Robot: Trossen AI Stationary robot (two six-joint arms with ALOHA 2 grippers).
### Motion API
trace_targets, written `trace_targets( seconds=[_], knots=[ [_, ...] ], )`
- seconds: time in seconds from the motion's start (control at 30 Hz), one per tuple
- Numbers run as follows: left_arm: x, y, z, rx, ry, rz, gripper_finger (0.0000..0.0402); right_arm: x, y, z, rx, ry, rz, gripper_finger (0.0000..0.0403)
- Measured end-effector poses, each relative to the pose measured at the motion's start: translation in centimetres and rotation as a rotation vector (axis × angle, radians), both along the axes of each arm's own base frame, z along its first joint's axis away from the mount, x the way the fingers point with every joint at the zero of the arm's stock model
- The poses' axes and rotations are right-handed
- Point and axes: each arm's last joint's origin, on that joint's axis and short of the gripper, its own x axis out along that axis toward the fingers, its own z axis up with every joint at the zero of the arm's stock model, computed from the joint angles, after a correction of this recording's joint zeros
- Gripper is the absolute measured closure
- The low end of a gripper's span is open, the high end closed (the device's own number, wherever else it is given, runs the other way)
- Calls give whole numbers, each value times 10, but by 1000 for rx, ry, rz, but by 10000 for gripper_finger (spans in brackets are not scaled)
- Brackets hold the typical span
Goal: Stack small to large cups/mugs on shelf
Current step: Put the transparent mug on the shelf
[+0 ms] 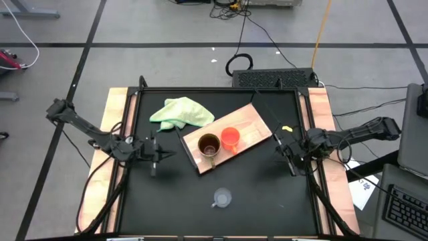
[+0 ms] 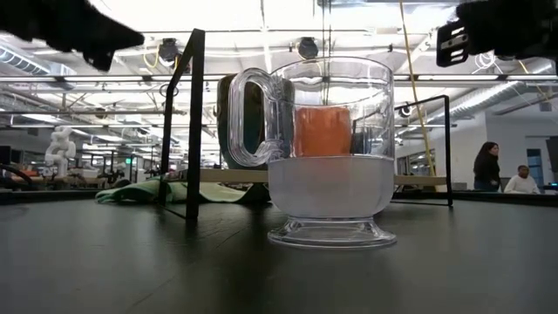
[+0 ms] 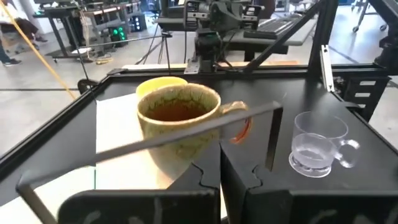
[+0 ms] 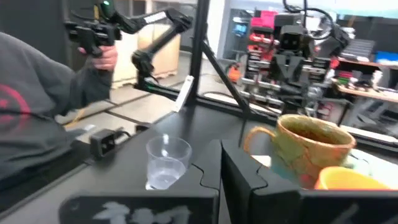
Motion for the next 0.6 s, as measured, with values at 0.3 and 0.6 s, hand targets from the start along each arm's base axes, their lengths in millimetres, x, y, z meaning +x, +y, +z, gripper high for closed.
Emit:
trace_targets(
  seconds=[0.3,0.6],
  knots=[
    [-12,18,-35,14,8,90,401,7,1,-4,-33,11,-15,403],
    [-24,37,-41,-44,-72,70,401,12,2,-1,-29,-36,-16,403]
  ],
)
